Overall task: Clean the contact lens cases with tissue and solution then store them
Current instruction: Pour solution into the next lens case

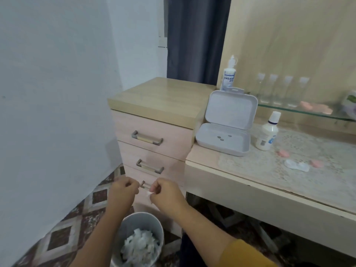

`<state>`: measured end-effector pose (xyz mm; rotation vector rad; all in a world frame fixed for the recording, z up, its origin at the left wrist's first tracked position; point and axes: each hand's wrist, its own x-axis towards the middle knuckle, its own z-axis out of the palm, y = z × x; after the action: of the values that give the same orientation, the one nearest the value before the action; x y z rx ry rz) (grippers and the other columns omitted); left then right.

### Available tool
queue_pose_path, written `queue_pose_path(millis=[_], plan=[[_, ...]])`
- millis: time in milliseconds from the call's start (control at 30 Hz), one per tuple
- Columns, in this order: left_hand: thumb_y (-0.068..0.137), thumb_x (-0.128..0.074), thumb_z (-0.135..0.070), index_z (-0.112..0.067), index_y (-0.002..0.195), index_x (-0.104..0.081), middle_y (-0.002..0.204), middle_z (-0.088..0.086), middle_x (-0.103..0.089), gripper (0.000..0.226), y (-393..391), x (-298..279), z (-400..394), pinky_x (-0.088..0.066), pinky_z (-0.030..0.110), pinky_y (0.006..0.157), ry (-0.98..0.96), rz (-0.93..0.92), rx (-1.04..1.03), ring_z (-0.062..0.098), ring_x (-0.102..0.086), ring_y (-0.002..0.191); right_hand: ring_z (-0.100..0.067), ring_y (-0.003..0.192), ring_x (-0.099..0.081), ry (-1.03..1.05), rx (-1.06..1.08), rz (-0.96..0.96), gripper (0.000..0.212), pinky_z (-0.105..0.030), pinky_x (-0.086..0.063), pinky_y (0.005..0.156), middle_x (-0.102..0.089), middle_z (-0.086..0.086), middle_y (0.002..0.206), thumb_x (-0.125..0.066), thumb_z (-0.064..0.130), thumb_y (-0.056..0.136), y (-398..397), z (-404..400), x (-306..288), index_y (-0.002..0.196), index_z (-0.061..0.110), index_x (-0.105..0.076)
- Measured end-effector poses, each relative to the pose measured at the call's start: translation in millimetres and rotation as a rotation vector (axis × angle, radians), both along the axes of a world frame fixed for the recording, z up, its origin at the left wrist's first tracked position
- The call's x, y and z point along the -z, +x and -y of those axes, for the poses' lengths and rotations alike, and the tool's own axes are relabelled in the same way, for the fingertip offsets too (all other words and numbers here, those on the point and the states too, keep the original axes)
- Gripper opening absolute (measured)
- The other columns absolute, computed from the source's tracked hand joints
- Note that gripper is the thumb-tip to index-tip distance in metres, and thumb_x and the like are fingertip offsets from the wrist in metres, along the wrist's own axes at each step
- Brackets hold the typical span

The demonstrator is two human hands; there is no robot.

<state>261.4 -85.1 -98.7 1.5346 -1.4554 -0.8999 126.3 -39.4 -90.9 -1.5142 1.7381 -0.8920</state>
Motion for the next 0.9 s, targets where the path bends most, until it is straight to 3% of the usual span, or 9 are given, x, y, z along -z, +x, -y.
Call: queue_pose_path(millis=[133,300,467,533,600,767,900], plan=[[0.079,-0.057,-0.003,-0.018,0.045,-0.044,0.043,-0.005,-0.045,0.040,12,12,3,-0.030,0.028,0.050,0.026,0.061,-0.027,0.014,-0.040,0.049,-0.015,0.083,-0.054,0.118,-0.037,-0.010,0.021,-0.027,-0.048,0.076,-0.056,0.001,0.093,-0.059,0.006,0.081,17,11,15,0.096,0.020,-0.063],[0.082,-0.057,-0.007,-0.012,0.050,-0.049,0.044,-0.004,-0.046,0.033,18,25,4,-0.033,0.027,0.050,0.070,0.095,-0.055,0.015,-0.041,0.048,-0.015,0.088,-0.051,0.192,-0.051,-0.059,0.032,-0.025,-0.045,0.075,-0.049,0.003,0.101,-0.057,0.008,0.086,17,16,26,0.117,0.015,-0.060],[0.083,-0.058,-0.010,-0.011,0.058,-0.058,0.055,-0.002,-0.056,0.026,4,17,1,-0.039,0.026,0.049,0.070,0.121,-0.022,0.014,-0.050,0.053,-0.014,0.085,-0.055,0.141,-0.004,-0.025,0.024,-0.023,-0.045,0.075,-0.057,0.005,0.096,-0.057,0.012,0.087,8,16,19,0.108,0.022,-0.063],[0.082,-0.058,-0.010,-0.013,0.058,-0.060,0.060,0.001,-0.061,0.024,-6,10,1,-0.049,0.035,0.059,0.055,0.076,0.014,0.020,-0.058,0.062,-0.013,0.081,-0.056,0.084,0.025,0.009,0.021,-0.024,-0.047,0.074,-0.059,0.005,0.093,-0.055,0.011,0.088,2,14,12,0.101,0.027,-0.062],[0.080,-0.058,-0.008,-0.012,0.057,-0.060,0.063,0.004,-0.063,0.024,-19,-2,-3,-0.048,0.040,0.068,0.020,0.052,0.048,0.024,-0.058,0.068,-0.013,0.079,-0.057,0.013,0.057,0.044,0.021,-0.025,-0.048,0.074,-0.060,0.005,0.090,-0.051,0.011,0.089,-6,9,1,0.096,0.029,-0.061],[0.083,-0.059,-0.008,-0.007,0.062,-0.061,0.066,0.010,-0.062,0.021,-60,-35,-18,-0.040,0.022,0.054,-0.109,0.012,0.143,0.018,-0.053,0.061,-0.017,0.079,-0.065,-0.117,0.135,0.145,0.031,-0.033,-0.054,0.074,-0.064,0.006,0.081,-0.050,0.008,0.088,-37,-11,-28,0.080,0.038,-0.058],[0.081,-0.060,-0.012,-0.011,0.064,-0.062,0.066,0.009,-0.061,0.017,-100,-55,-32,-0.043,0.034,0.059,-0.143,-0.053,0.197,0.021,-0.053,0.062,-0.015,0.071,-0.068,-0.195,0.248,0.221,0.032,-0.034,-0.058,0.070,-0.067,0.005,0.072,-0.056,0.004,0.087,-76,-34,-50,0.080,0.035,-0.063]])
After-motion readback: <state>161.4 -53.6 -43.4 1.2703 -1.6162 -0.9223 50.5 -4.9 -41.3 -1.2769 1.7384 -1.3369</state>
